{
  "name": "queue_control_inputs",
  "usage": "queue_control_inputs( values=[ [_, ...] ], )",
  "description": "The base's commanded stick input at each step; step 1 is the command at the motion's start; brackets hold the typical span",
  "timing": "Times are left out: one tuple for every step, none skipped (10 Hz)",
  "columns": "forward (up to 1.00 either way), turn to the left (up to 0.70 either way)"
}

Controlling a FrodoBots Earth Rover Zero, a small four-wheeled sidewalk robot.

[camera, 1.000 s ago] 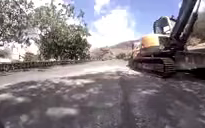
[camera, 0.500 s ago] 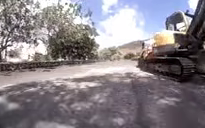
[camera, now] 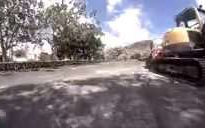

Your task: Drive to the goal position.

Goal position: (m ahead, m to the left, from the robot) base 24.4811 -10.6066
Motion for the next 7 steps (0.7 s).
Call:
queue_control_inputs(
  values=[
    [0.70, 0.00],
    [0.70, 0.00],
    [0.70, 0.00],
    [0.70, 0.00],
    [0.70, 0.00],
    [0.70, 0.00],
    [0.70, 0.00]
  ],
)
